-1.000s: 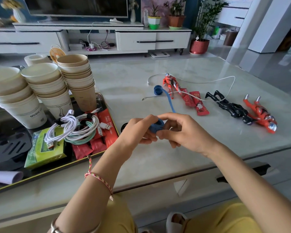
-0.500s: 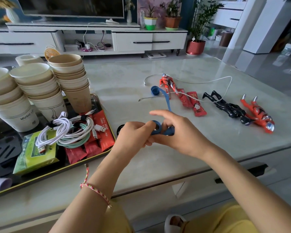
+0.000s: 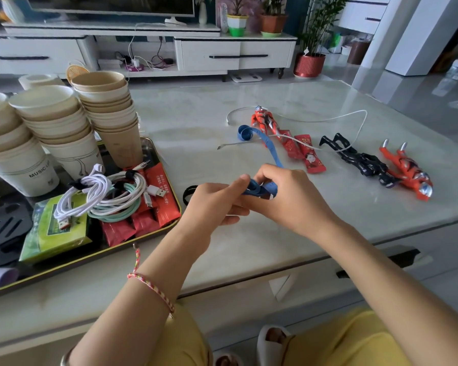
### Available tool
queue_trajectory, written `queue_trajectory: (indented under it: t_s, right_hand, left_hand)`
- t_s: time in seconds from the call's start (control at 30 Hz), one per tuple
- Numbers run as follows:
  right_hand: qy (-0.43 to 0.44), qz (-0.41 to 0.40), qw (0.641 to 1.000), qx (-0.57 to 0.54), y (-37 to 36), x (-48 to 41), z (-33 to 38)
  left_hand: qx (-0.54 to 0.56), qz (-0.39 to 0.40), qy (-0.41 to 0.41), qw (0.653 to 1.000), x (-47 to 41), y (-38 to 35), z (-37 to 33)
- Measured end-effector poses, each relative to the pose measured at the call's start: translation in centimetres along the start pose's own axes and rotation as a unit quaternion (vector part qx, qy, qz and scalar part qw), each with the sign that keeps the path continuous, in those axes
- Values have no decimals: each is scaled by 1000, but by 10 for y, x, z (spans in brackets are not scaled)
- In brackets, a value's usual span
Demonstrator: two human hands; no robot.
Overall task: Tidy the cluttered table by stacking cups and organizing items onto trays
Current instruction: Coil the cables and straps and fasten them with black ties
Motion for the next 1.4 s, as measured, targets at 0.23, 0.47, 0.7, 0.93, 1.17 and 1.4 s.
queue_trajectory:
  t_s: [0.23,0.47,0.7,0.93,1.17,1.4]
  right_hand:
    - [57,136,977,-156,-16,-2,10]
    - [57,142,980,-127,-17,0,8]
    - [30,9,999,-26,-7,-1,5]
    - [31,103,990,-90,-20,-3,9]
    - [-79,136,946,-284,-14,-1,-23]
    - [-176,85,912,-360,-14,5,-40]
  left_hand:
    - [-57,21,-6,998,-1,9,-7]
    - [-115,65,-9,991,-1,4,-5]
    - [33,38,-7,999,-2,-5,4]
    - [75,27,-11,997,-2,9,5]
    - [-163,-5,-141,977,3,11,-29]
    - [-373,-46,-240,895,12,-20,-48]
Point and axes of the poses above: each hand's wrist, its own x-axis away from the middle knuckle, its own y-axis out of the back of the hand, z = x × y, the point moved 10 cm from there along -x, towards the middle knuckle, and after that the axes turned 12 degrees about z, right-handed, at the moved point
